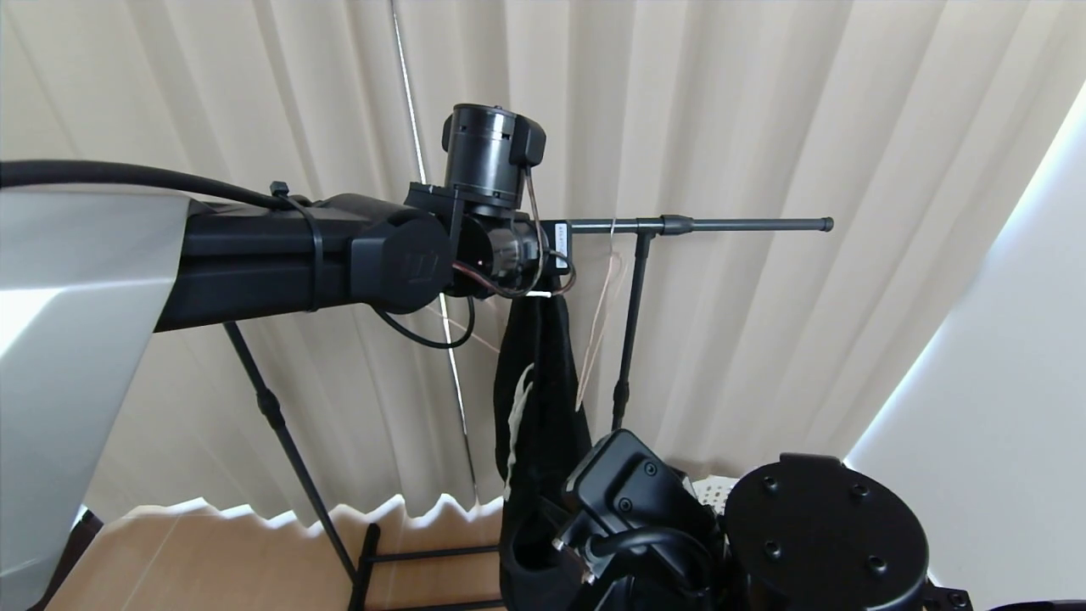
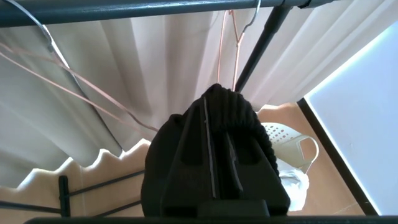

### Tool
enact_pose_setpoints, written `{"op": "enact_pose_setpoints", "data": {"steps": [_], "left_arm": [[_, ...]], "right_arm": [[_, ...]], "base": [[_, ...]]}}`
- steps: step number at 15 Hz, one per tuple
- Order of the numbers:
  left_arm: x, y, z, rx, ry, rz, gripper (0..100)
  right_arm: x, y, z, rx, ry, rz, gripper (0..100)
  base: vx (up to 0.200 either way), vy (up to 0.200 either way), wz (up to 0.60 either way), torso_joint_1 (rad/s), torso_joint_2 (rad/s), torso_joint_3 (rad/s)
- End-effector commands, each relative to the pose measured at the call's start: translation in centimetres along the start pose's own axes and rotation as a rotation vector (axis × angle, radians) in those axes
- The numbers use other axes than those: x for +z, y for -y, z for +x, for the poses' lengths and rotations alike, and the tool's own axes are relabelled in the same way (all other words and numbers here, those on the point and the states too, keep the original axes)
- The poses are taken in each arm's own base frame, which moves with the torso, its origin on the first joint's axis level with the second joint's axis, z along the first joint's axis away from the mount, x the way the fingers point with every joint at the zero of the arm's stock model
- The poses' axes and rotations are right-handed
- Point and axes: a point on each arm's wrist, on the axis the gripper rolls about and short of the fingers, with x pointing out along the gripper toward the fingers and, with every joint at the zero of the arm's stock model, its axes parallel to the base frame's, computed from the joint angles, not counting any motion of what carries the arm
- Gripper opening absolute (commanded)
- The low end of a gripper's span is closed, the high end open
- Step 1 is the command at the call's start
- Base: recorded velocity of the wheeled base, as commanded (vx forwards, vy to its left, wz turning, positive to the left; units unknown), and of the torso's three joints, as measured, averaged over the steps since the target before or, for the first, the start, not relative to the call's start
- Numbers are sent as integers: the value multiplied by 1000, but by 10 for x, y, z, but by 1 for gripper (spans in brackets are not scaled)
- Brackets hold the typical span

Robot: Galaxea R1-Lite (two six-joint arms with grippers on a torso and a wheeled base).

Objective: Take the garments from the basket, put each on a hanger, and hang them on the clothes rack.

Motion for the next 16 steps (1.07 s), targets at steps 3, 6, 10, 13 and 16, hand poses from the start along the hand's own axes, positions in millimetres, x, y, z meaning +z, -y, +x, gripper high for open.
{"op": "enact_pose_setpoints", "data": {"steps": [3,6,10,13,16], "left_arm": [[1,0,0,1,3,-2,0],[1,-1,-1,1,3,-3,0],[1,-1,-2,3,1,-2,0],[6,-7,-18,14,-20,5,0],[10,-18,-58,29,-117,52,0]], "right_arm": [[-5,2,-7,10,-12,-34,0],[-6,2,-8,30,-12,-50,0],[-7,3,-9,28,-15,-52,0],[-10,33,-13,-57,-46,-128,0],[-5,79,0,-217,-85,-111,0]], "base": [[0,0,0,0,0,0],[0,0,0,0,0,0],[0,0,0,0,0,0],[0,0,0,0,0,0],[0,0,0,0,0,0]]}}
